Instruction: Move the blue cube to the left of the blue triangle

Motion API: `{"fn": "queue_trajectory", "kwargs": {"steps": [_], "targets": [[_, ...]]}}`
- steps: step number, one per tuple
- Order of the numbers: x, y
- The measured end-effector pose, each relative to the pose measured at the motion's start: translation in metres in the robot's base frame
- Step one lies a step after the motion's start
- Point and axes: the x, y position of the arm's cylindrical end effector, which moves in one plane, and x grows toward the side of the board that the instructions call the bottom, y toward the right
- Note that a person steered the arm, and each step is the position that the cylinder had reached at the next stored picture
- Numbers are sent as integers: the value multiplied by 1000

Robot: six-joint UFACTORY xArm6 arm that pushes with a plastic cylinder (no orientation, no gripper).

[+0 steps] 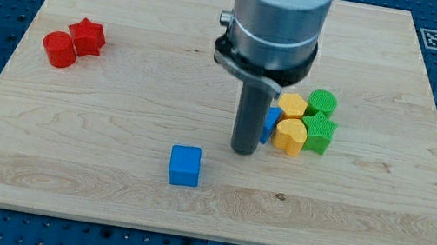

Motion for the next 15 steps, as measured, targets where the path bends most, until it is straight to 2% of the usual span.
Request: {"fn": "queue_trajectory", "kwargs": {"steps": [1,2,4,5,6,9,13,15], "targets": [[21,6],[25,8],[85,10],[94,-11],[92,-42],[89,-43],[51,-29],[53,-40]]}}
